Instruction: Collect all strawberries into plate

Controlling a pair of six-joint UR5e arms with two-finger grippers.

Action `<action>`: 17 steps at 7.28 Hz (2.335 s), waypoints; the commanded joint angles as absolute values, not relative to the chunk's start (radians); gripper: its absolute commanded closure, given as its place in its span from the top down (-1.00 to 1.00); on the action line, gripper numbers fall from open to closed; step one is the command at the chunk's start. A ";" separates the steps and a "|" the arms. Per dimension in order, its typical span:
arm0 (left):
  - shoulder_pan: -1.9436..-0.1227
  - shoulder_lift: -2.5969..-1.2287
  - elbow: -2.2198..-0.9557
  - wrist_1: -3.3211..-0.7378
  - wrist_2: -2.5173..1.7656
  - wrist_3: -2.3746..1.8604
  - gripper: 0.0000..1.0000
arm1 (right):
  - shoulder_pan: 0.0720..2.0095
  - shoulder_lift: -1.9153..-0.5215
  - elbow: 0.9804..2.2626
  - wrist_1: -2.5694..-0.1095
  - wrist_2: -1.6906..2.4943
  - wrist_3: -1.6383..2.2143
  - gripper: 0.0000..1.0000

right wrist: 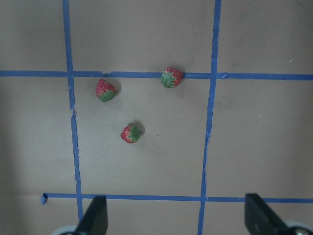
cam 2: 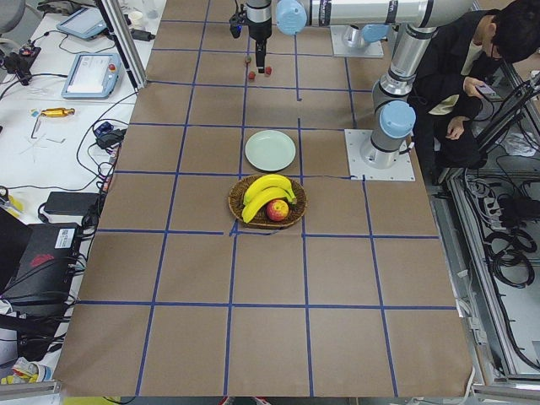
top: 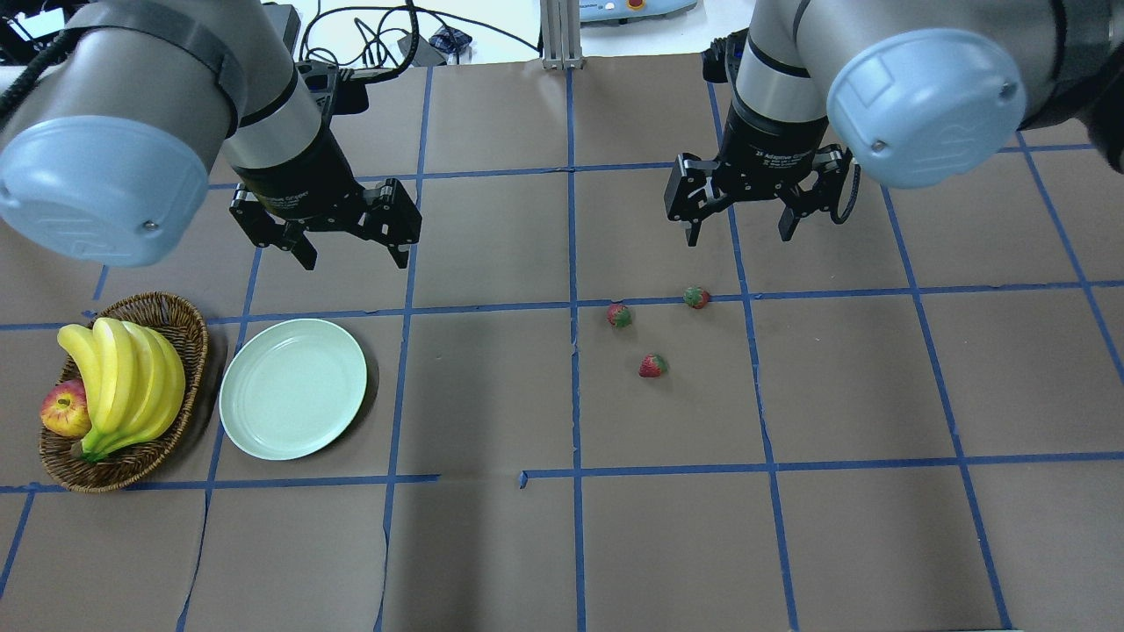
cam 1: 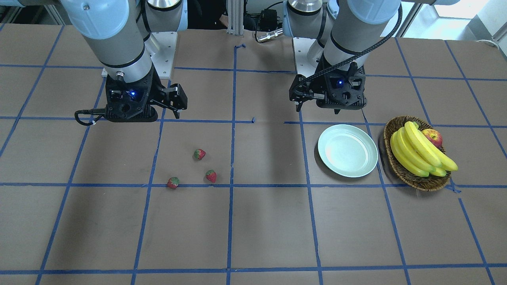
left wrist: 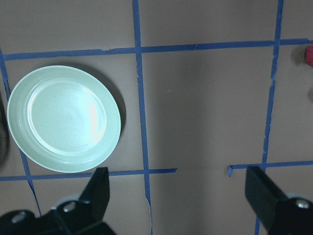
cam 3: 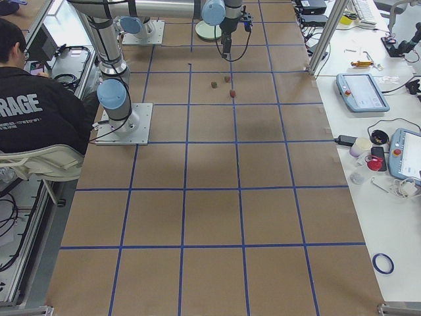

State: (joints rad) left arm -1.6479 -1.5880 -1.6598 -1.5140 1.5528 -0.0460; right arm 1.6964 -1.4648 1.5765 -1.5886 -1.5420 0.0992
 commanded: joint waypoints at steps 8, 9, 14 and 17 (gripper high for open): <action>-1.649 -1.601 -1.675 -1.506 1.551 -0.060 1.00 | 1.690 -1.259 1.669 -1.897 -1.549 0.349 1.00; -1.655 -1.603 -1.684 -1.506 1.551 -0.060 1.00 | 1.690 -1.255 1.721 -1.948 -1.551 0.356 1.00; -1.655 -1.605 -1.695 -1.505 1.551 -0.060 1.00 | 1.690 -1.172 1.772 -2.059 -1.569 0.373 1.00; -1.655 -1.606 -1.695 -1.505 1.549 -0.060 1.00 | 1.690 -1.112 1.779 -2.130 -1.586 0.371 1.00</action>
